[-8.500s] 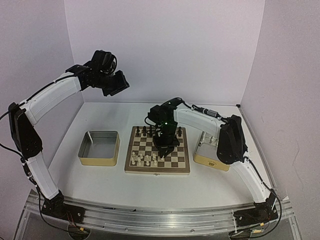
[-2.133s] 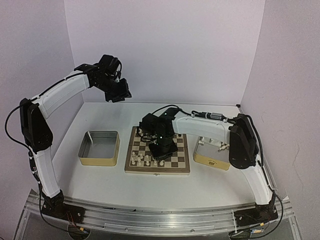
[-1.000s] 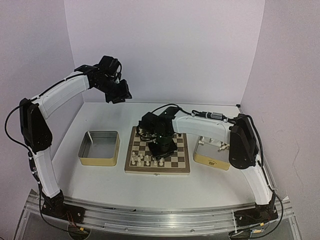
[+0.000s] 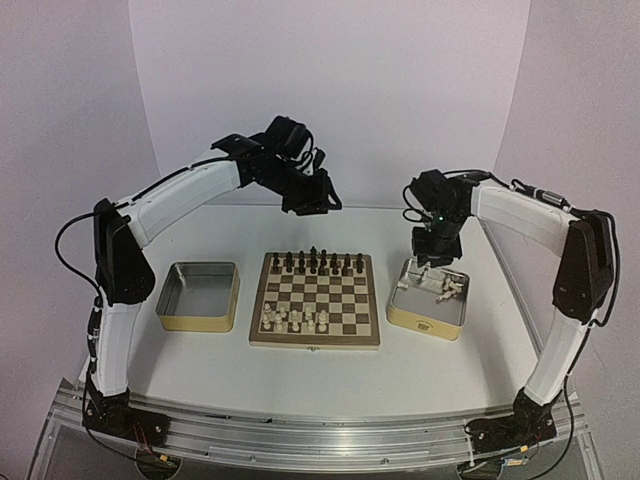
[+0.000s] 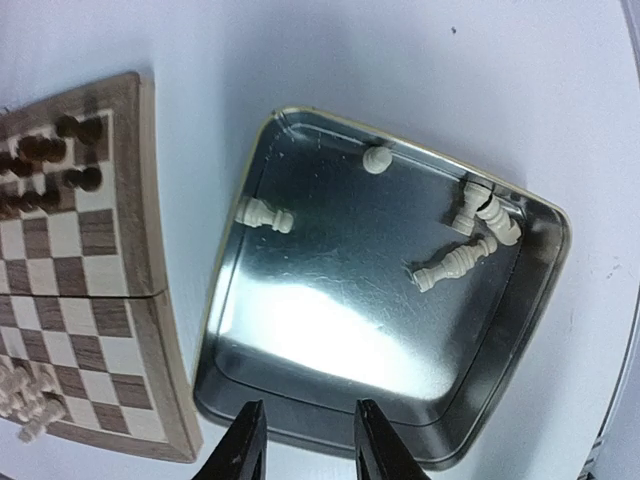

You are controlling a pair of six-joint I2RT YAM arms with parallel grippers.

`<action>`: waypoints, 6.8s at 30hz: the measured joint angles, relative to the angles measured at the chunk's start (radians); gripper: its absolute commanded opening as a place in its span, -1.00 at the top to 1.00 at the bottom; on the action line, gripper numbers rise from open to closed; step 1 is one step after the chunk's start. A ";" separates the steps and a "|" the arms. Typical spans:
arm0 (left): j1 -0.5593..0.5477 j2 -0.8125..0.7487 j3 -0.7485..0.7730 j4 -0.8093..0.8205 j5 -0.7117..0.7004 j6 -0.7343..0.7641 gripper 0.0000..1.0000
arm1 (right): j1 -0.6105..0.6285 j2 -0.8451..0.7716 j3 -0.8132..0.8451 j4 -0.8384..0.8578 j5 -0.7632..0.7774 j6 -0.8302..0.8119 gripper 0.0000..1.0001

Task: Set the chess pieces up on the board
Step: Pick up the chess piece from the storage box, then place the chess piece on the chessboard.

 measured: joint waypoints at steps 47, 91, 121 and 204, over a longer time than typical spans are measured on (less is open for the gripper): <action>0.000 0.059 0.039 0.011 -0.035 -0.101 0.32 | -0.161 0.165 -0.336 0.668 -0.343 -0.901 0.46; 0.037 0.059 -0.131 0.258 0.435 -0.232 -0.30 | -0.011 -0.208 -0.270 0.544 -0.548 -0.677 1.00; 0.042 0.143 -0.147 0.339 0.674 -0.331 0.09 | 0.047 -0.112 -0.165 0.527 -0.593 -0.658 1.00; 0.115 -0.022 -0.597 1.374 0.919 -1.096 1.00 | -0.007 -0.190 -0.454 1.322 -0.932 0.067 0.44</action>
